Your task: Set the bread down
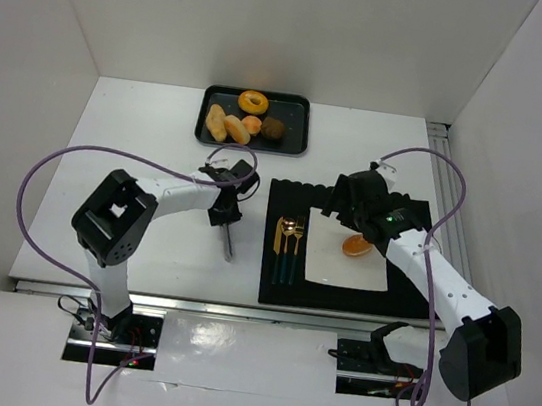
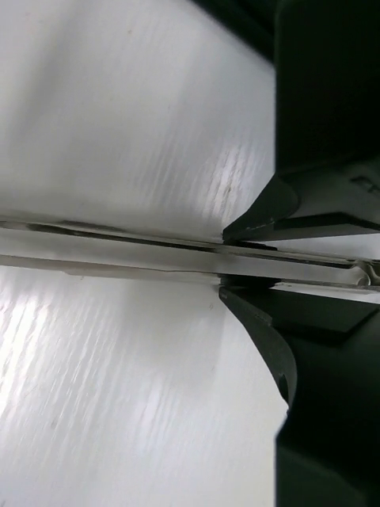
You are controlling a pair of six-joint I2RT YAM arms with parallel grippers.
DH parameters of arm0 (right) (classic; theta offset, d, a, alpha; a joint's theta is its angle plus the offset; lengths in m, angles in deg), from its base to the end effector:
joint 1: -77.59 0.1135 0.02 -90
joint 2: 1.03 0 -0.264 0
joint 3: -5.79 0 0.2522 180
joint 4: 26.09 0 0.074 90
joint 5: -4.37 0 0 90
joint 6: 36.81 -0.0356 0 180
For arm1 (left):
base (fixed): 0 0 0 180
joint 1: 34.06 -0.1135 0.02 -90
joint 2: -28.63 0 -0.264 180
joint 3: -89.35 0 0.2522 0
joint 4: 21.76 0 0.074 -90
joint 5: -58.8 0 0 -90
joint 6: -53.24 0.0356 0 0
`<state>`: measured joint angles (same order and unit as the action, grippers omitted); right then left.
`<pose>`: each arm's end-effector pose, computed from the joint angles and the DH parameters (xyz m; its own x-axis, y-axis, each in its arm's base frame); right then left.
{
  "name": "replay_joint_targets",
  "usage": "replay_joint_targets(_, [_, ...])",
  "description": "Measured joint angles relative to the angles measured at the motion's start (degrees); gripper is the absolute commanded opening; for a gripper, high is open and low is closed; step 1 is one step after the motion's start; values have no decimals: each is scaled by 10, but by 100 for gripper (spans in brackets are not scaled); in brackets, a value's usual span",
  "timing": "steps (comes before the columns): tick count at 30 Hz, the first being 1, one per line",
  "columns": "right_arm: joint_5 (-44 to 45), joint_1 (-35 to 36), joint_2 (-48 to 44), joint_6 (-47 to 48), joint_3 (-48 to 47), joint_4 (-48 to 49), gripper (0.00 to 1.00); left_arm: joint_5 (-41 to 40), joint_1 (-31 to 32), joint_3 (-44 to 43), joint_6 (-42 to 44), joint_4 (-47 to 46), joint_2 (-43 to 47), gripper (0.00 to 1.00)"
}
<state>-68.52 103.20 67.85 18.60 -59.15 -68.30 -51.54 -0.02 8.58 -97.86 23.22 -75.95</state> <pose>0.2312 0.0992 0.2645 -0.6655 0.2827 -0.6908 0.1804 0.9590 0.2186 0.3020 -0.1890 0.1671 -0.7416 -0.4896 -0.4585 -0.4730 0.8664 -0.1601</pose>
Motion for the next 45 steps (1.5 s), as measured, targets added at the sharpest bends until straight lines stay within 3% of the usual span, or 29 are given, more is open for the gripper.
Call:
replay_joint_targets(6, [0,4,-5,0,0,0,100,-59,-6,0,75,30,12,34])
replay_joint_targets(10, [0,4,-9,5,0,1,100,-55,-23,-1,140,54,83,34])
replay_joint_targets(15, [-9,4,-9,14,-3,0,100,-25,-58,-62,207,98,168,36])
replay_joint_targets(17, [-15,4,-9,17,-9,1,100,-18,-70,-97,222,118,169,42])
replay_joint_targets(26, [-26,4,-9,24,-20,2,100,27,-156,-250,286,182,125,57])
replay_joint_targets(35, [-26,4,-9,28,-26,3,100,148,-243,-387,316,190,-5,58])
replay_joint_targets(45, [-26,4,-4,27,-28,2,100,226,-280,-440,322,180,-83,57])
